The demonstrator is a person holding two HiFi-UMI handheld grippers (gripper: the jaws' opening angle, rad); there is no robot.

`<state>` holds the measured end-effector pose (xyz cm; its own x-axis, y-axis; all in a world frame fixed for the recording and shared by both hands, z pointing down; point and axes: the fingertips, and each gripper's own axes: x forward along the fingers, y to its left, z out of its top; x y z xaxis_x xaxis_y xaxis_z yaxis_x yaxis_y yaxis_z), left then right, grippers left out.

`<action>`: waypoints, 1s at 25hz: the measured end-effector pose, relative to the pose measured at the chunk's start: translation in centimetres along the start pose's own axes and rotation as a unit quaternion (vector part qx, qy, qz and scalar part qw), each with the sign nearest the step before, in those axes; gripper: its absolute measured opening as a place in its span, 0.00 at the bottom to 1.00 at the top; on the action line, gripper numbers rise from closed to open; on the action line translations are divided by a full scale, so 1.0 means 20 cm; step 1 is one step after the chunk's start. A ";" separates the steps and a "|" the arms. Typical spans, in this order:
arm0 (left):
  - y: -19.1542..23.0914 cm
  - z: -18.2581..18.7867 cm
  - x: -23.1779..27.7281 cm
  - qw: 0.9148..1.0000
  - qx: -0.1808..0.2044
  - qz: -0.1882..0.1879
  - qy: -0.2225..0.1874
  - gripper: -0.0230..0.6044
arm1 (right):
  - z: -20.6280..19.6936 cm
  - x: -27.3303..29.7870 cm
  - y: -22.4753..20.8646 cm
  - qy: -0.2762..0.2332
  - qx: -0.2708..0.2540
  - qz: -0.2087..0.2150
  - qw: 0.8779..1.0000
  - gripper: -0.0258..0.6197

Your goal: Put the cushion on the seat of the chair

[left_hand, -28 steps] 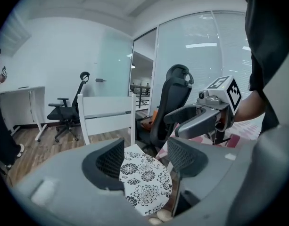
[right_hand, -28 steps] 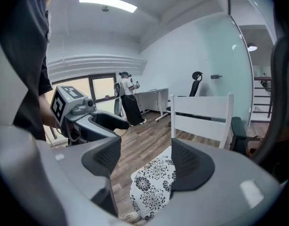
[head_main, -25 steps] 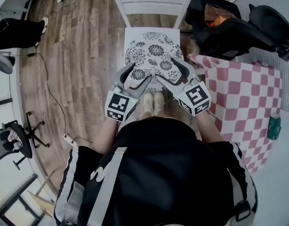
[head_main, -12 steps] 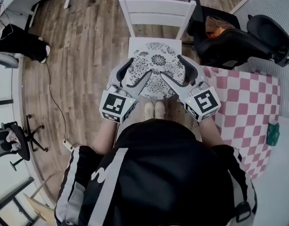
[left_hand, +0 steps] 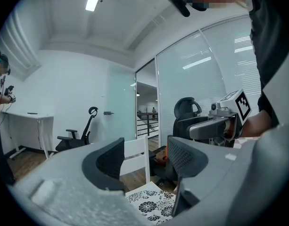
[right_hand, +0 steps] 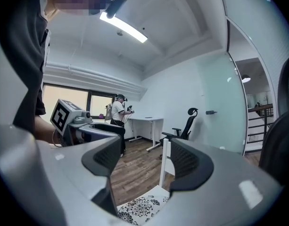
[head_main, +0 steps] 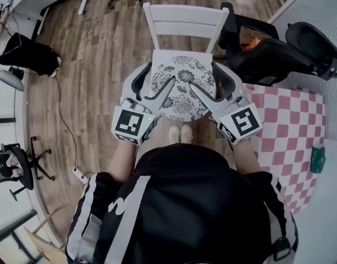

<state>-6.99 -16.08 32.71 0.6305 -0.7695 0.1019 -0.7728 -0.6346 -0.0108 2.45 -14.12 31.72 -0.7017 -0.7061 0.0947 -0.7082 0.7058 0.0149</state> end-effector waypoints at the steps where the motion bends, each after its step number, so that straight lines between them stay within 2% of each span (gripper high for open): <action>1: 0.00 0.01 0.00 1.000 -0.001 0.000 -0.003 0.49 | 0.02 0.00 0.00 -0.005 0.000 -0.001 1.000 0.55; 11: -0.01 0.19 -0.02 0.999 -0.004 0.004 -0.039 0.49 | 0.20 -0.02 0.00 -0.041 -0.011 -0.009 0.999 0.53; 21: -0.02 0.26 0.00 0.998 0.000 0.013 -0.056 0.45 | 0.24 -0.03 -0.04 -0.051 -0.015 -0.026 0.998 0.40; 25: -0.03 0.27 0.00 0.998 -0.001 0.017 -0.063 0.35 | 0.25 -0.04 -0.06 -0.059 -0.013 -0.035 0.998 0.31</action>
<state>-6.06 -16.09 27.33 0.6078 -0.7937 -0.0253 -0.7940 -0.6078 -0.0101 3.55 -14.70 26.63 -0.6567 -0.7537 -0.0250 -0.7540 0.6554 0.0441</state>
